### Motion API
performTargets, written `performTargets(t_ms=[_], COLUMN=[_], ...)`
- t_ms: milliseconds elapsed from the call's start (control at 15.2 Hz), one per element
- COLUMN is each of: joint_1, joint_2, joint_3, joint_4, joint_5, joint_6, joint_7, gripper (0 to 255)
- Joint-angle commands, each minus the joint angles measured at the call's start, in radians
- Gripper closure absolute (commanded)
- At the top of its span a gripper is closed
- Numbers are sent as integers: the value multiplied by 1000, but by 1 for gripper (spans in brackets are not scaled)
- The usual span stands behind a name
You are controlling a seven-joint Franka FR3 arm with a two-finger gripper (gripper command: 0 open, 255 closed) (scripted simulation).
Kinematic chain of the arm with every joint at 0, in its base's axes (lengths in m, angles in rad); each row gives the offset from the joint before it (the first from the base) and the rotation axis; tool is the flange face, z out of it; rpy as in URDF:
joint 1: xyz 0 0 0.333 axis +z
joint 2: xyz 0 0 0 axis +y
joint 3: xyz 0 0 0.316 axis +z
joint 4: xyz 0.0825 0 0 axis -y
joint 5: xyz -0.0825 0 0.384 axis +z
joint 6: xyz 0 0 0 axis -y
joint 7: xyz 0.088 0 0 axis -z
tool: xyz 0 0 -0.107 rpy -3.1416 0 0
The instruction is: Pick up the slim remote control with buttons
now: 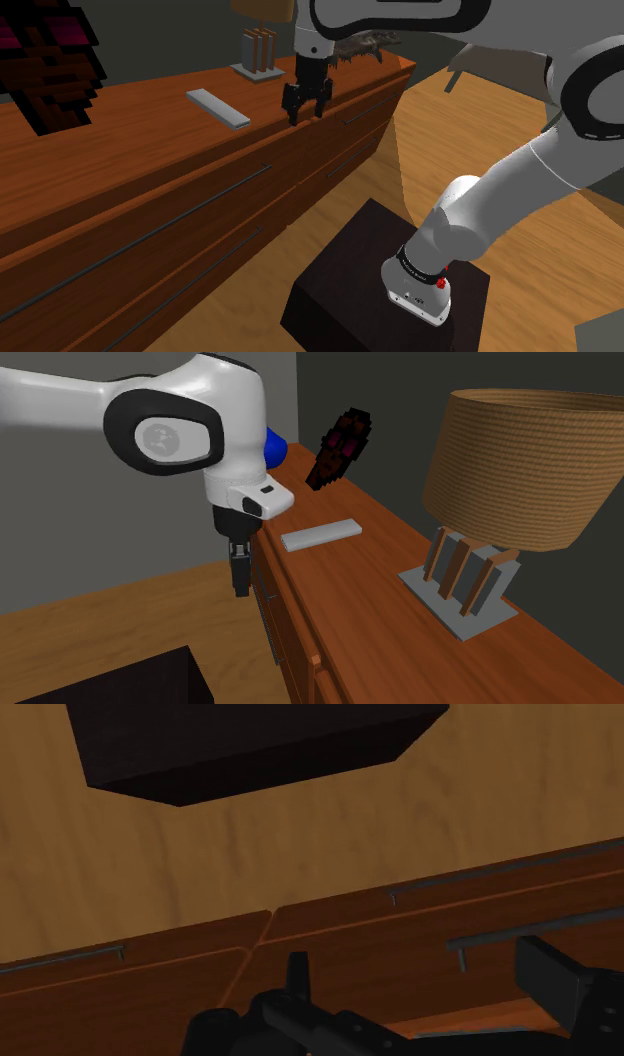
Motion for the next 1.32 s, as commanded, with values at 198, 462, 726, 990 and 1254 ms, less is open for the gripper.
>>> performTargets(t_ms=[198,462,726,990,1254], joint_1=[16,34,59,94,109], joint_2=[174,317,472,651,720], joint_3=[33,54,68,75,75], joint_4=[179,348,550,808,887], joint_5=[-14,-36,-67,-103,-115], joint_6=[23,18,-10,-72,-75], joint_7=[55,99,140,175,185], gripper=[0,0,0,0,0])
